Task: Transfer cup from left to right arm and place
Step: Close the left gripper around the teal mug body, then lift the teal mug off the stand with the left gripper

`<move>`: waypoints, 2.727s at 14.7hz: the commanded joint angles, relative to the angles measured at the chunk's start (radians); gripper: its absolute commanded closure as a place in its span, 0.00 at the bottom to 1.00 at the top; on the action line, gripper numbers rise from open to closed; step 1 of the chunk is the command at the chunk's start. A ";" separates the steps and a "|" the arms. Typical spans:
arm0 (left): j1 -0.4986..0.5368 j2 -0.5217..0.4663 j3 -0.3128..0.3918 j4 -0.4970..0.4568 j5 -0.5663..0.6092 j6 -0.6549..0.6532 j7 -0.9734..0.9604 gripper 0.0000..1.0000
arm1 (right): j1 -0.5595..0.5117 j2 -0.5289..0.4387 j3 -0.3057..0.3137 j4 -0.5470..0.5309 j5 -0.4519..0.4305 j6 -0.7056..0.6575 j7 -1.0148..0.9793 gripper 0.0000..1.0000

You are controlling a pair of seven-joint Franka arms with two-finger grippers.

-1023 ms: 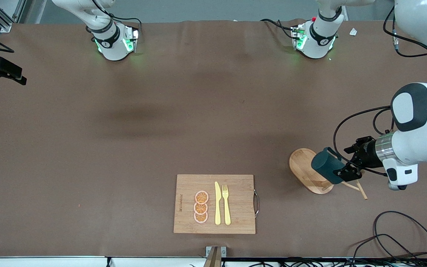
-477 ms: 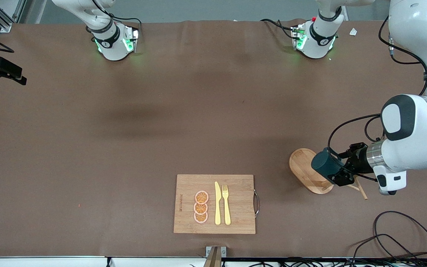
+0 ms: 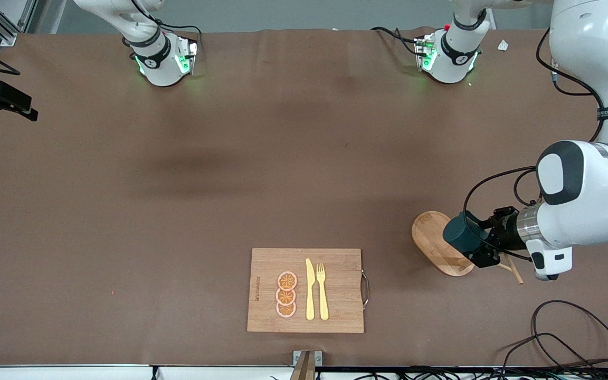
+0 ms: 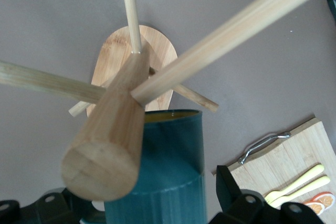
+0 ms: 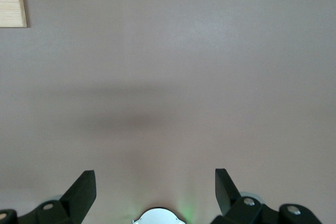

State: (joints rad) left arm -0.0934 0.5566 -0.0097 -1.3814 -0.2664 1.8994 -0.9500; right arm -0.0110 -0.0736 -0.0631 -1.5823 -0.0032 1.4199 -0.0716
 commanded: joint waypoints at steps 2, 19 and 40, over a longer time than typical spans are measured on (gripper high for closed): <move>-0.003 0.009 -0.013 0.022 -0.022 0.004 -0.016 0.23 | -0.012 -0.026 0.008 -0.025 0.014 0.001 0.009 0.00; 0.003 -0.093 -0.085 0.021 -0.076 -0.033 -0.142 0.44 | -0.012 -0.026 0.008 -0.025 0.014 0.002 0.009 0.00; -0.527 -0.112 -0.210 0.016 0.579 0.001 -0.432 0.43 | -0.018 -0.002 0.005 0.008 -0.003 0.001 0.009 0.00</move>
State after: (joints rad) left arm -0.5630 0.4442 -0.2303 -1.3555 0.2263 1.8876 -1.3732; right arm -0.0121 -0.0739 -0.0670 -1.5751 -0.0040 1.4214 -0.0699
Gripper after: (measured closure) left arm 0.176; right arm 0.000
